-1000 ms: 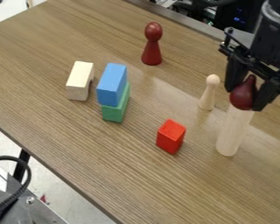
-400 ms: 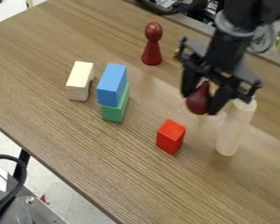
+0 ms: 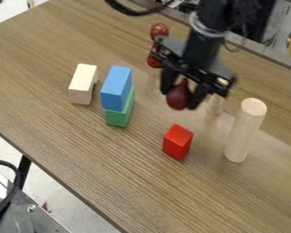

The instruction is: Put the cone block on the center of the table

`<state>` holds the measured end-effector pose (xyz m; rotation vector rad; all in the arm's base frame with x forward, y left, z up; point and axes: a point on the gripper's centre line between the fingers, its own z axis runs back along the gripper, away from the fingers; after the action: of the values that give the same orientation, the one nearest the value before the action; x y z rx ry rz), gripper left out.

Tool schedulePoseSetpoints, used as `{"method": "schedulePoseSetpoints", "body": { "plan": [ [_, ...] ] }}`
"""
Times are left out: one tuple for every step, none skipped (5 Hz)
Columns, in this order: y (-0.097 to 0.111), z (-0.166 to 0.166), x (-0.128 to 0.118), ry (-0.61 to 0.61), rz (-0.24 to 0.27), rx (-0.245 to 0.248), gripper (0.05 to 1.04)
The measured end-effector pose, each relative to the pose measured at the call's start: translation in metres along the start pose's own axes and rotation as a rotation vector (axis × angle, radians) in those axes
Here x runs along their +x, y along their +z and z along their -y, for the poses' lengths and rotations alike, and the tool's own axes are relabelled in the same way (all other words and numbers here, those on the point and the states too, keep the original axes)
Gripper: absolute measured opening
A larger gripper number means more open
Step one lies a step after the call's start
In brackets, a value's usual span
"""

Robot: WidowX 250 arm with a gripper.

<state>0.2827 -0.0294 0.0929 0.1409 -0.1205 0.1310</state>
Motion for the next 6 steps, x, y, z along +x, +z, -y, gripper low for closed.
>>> {"method": "schedulePoseSetpoints", "body": {
  "plan": [
    [-0.019,-0.017,0.013,0.066,-0.018,0.012,0.581],
    [-0.034,-0.025,0.030,0.089,-0.015,0.023,0.581],
    [-0.051,-0.023,0.046,0.090,-0.034,0.010,0.581],
    [-0.064,-0.020,0.060,0.074,-0.032,0.005,0.581],
    [-0.074,-0.012,0.070,0.045,-0.038,-0.026,0.581],
    [-0.074,-0.010,0.075,0.042,-0.020,-0.044,0.644]
  ]
}}
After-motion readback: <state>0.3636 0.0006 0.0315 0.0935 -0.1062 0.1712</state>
